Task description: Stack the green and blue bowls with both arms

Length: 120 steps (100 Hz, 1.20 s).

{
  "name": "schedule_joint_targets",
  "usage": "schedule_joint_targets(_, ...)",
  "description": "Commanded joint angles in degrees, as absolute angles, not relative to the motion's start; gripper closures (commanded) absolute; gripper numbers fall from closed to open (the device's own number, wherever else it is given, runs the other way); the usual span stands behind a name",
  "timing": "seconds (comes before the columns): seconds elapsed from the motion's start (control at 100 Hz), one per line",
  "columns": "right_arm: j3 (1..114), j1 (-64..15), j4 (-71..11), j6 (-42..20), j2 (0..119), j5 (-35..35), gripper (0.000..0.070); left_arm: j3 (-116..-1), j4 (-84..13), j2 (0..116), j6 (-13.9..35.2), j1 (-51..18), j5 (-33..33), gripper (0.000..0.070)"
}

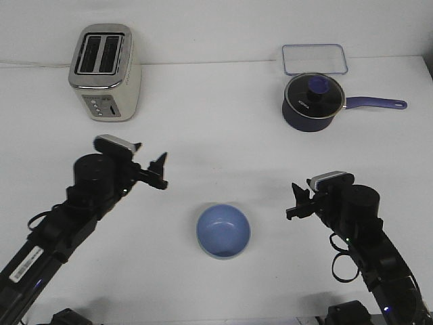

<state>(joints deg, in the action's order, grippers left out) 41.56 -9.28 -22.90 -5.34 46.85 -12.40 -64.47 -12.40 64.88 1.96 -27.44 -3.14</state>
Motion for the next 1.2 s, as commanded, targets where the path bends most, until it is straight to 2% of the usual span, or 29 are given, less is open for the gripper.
schedule_joint_targets(0.0, 41.98, -9.37, -21.45, -4.45, 46.41, -12.47, 0.0423, -64.86, -12.58, 63.88, -2.55, -24.01, -4.10, 0.0269)
schedule_joint_targets(0.05, 41.93, -9.34, -20.53, -4.10, 45.71, -12.03, 0.0429, -63.92, -12.58, 62.06, -3.51, -20.71, -3.81, 0.0355)
schedule_joint_targets(0.08, 41.82, -9.37, -20.05, -3.64, 45.01, -11.75, 0.0459, -63.07, -12.45, 61.01, -3.99, -18.83, -3.42, 0.0421)
schedule_joint_targets(0.18, 40.01, -9.34, -17.58, -2.28, 41.04, -11.16, 0.0697, -57.93, -10.22, 56.42, -4.23, -12.99, -1.10, 0.0691)
schedule_joint_targets(0.19, 39.66, -9.34, -17.21, -2.13, 40.49, -10.98, 0.0700, -57.14, -9.72, 55.88, -4.29, -12.47, -0.89, 0.0700)
schedule_joint_targets(0.37, 28.86, -9.34, -6.04, -1.45, 27.79, -9.52, 0.0700, -37.71, 8.10, 42.33, -4.27, -5.06, 2.59, 0.0686)
schedule_joint_targets(0.43, 24.95, -9.34, -1.45, -2.24, 23.70, -7.33, 0.0700, -31.22, 14.28, 37.80, -3.51, -3.60, 2.83, 0.0686)
schedule_joint_targets(0.51, 21.58, -9.34, 0.45, -3.01, 19.42, -3.95, 0.0700, -24.62, 19.79, 33.15, -1.76, -2.00, 2.22, 0.0687)
schedule_joint_targets(0.75, 20.45, -9.37, 0.58, -2.96, 16.49, 1.52, 0.0700, -21.23, 22.63, 30.06, -0.56, 0.05, 1.17, 0.0685)
schedule_joint_targets(1.19, 20.45, -9.37, 0.27, -2.94, 16.51, 1.54, 0.0700, -21.28, 23.20, 29.87, -0.58, 0.03, 1.28, 0.0685)
